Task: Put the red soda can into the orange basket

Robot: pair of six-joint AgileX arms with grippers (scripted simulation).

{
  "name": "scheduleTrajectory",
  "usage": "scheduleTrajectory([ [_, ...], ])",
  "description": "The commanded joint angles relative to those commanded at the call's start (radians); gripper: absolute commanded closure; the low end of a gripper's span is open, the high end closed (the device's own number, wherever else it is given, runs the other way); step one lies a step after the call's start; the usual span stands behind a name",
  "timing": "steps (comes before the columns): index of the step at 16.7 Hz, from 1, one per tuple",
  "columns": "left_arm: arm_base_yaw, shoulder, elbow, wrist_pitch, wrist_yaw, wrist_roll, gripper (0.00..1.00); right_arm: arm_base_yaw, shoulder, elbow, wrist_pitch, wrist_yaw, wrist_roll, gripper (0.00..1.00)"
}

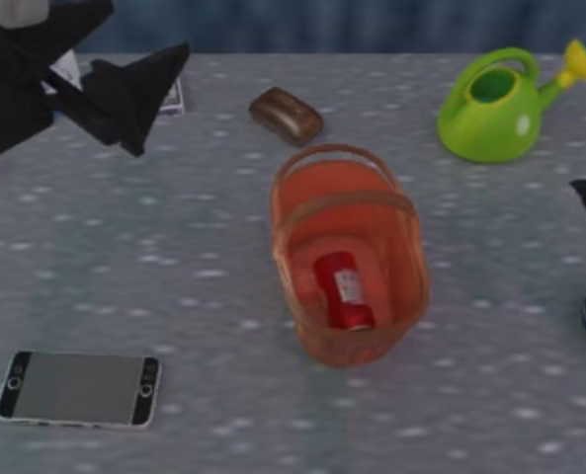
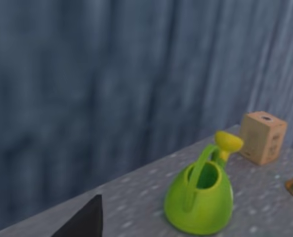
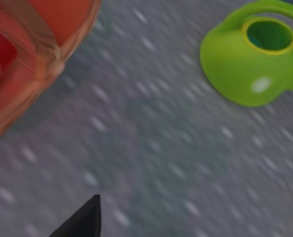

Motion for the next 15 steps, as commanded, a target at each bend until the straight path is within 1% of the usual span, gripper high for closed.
scheduleTrajectory([
  [5, 0.071, -0.578, -0.272, -0.222, -0.286, 0.013, 0.00, 0.146, 0.579, 0.568, -0.358, 0.001, -0.235, 0.00],
  [9, 0.115, -0.978, -0.483, -0.386, -0.486, 0.036, 0.00, 0.243, 0.957, 0.940, -0.589, 0.003, -0.389, 0.00],
  [12, 0.137, -1.188, -0.613, -0.484, -0.600, 0.053, 0.00, 0.296, 1.148, 1.140, -0.711, 0.005, -0.474, 0.00],
  [14, 0.147, -1.275, -0.673, -0.529, -0.650, 0.061, 0.00, 0.319, 1.225, 1.225, -0.764, 0.007, -0.512, 0.00],
  [15, 0.150, -1.303, -0.693, -0.544, -0.667, 0.064, 0.00, 0.326, 1.246, 1.250, -0.779, 0.008, -0.523, 0.00],
])
